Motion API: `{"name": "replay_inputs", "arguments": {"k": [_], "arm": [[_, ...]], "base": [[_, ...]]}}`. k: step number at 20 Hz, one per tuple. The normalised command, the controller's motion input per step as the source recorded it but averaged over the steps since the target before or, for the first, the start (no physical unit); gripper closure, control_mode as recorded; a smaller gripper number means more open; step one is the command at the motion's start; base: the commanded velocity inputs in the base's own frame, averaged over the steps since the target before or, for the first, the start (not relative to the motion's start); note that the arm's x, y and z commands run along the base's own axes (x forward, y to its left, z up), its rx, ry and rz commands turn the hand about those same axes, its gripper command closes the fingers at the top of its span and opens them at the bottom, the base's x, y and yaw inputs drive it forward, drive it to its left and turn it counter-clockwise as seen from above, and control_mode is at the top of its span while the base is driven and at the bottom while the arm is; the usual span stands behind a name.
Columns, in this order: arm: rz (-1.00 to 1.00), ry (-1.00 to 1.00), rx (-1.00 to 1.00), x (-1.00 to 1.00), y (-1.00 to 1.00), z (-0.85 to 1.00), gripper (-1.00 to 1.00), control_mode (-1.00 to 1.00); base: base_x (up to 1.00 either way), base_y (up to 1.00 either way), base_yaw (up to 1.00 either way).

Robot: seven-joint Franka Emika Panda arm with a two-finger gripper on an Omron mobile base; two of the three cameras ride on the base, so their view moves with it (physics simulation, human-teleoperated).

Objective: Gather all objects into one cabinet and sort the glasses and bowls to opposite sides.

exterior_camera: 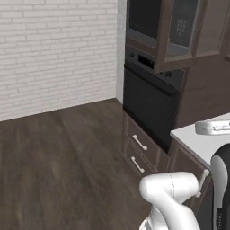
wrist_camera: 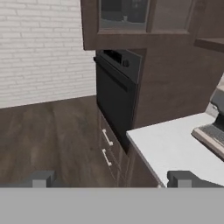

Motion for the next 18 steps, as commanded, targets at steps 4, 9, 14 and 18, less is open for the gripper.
{"name": "replay_inputs", "arguments": {"k": [4, 9, 14, 18], "arm": [[0.00, 0.00, 0.00, 0.00, 0.00, 0.00, -1.00, 1.00], [0.00, 0.00, 0.00, 0.00, 0.00, 0.00, -1.00, 1.00], [0.00, 0.00, 0.00, 0.00, 0.00, 0.00, -1.00, 1.00], [0.00, 0.00, 0.00, 0.00, 0.00, 0.00, -1.00, 1.00]], "base": [[0.31, 0.53, 0.02], [0.02, 0.41, 0.02], [0.02, 0.44, 0.01], [0.10, 0.58, 0.00]]}}
